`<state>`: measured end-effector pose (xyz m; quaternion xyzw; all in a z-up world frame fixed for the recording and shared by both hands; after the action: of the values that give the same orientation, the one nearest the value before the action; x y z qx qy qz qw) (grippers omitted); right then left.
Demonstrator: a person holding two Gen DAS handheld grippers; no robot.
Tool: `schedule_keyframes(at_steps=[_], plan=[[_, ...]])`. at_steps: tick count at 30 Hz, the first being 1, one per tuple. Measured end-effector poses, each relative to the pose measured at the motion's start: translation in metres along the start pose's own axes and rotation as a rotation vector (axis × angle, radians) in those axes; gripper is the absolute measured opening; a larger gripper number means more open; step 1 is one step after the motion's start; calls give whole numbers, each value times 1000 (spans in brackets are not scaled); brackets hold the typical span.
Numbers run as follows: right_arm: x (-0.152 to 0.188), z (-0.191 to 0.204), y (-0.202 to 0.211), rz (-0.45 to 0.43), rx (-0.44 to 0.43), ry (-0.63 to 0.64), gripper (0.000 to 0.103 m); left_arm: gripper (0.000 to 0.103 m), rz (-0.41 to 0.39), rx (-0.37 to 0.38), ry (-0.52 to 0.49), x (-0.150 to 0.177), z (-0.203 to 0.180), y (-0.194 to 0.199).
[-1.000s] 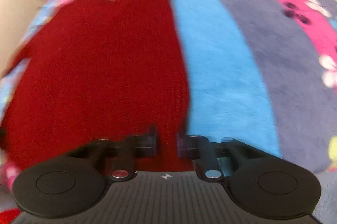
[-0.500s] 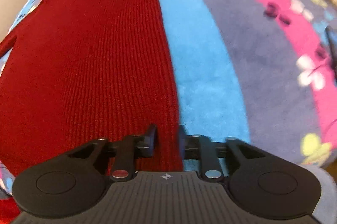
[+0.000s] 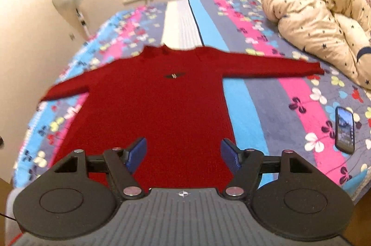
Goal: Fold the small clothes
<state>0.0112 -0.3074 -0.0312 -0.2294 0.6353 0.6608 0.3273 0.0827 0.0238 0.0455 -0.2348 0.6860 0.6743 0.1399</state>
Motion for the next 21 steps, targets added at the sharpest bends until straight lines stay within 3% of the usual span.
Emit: schedule_keyframes(at_steps=[3, 10, 13, 16, 21], plan=[[0, 3, -5, 5, 14, 14, 72, 102, -116, 6, -58, -17, -18, 56], [-11, 6, -28, 92, 75, -7, 72, 102, -179, 180, -76, -56, -52, 117], [-21, 3, -42, 112, 95, -21, 72, 102, -202, 223, -92, -71, -62, 121], [-28, 2, -52, 115, 94, -39, 72, 102, -172, 258, -49, -85, -59, 110], [-29, 5, -66, 150, 91, -21, 72, 102, -137, 240, -69, -92, -63, 80]])
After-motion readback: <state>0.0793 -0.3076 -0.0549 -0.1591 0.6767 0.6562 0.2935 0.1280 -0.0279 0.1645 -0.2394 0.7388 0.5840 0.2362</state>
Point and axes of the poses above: each gripper's, at about its wrist camera, not at the fingertips, and y roughly against the way its jaws point, z to its left, x to its underside, the point moved 5 cm from there along -y, roughly the way its jaws point, and after that the axes turned 6 degrees about y, right-handed, at the moved point
